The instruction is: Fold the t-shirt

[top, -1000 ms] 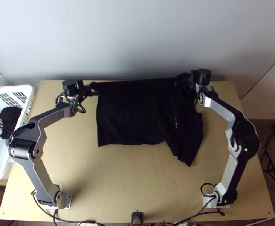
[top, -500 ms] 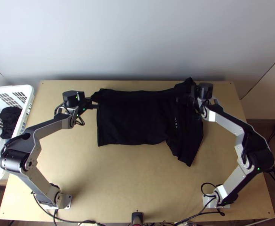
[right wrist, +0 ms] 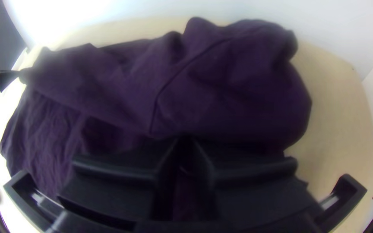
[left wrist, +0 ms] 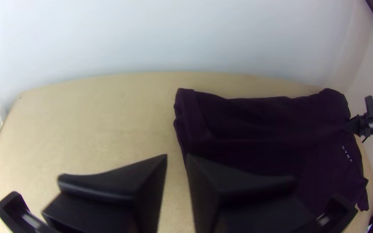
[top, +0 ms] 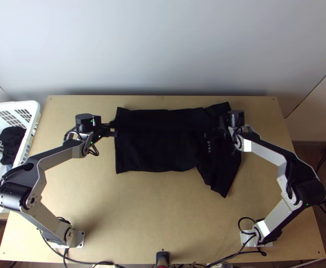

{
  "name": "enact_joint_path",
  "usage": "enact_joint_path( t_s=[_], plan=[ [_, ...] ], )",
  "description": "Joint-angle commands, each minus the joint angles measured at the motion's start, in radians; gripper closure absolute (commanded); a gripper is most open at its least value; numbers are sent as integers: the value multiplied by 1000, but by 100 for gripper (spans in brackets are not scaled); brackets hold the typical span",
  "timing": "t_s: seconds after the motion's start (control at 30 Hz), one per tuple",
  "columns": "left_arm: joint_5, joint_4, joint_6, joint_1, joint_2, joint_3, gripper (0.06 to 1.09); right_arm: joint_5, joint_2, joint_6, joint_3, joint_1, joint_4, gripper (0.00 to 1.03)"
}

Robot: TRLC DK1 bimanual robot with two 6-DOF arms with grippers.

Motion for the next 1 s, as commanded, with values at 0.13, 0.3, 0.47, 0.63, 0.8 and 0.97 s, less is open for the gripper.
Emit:
enact_joint_path(
  t_s=[0.13, 0.3, 0.47, 0.63, 0.8, 0.97],
  plan=[
    [3, -109, -66, -19, -62, -6, 11, -5, -26, -16, -39, -7, -38, 3],
    [3, -198, -84, -42, -185, -46, 11, -26, -278, 14, -131, -1, -64, 3],
    [43, -278, -89, -48, -352, -127, 11, -58, -514, 69, -200, -10, -187, 4],
    [140, -400, -87, -65, -519, -230, 11, -85, -713, 85, -301, -66, -319, 5],
    [157, -611, -95, -115, -547, -236, 11, -86, -773, 122, -360, -114, -417, 7],
    [155, -715, -135, -190, -556, -247, 11, -88, -784, 158, -361, -91, -509, 7]
  ],
)
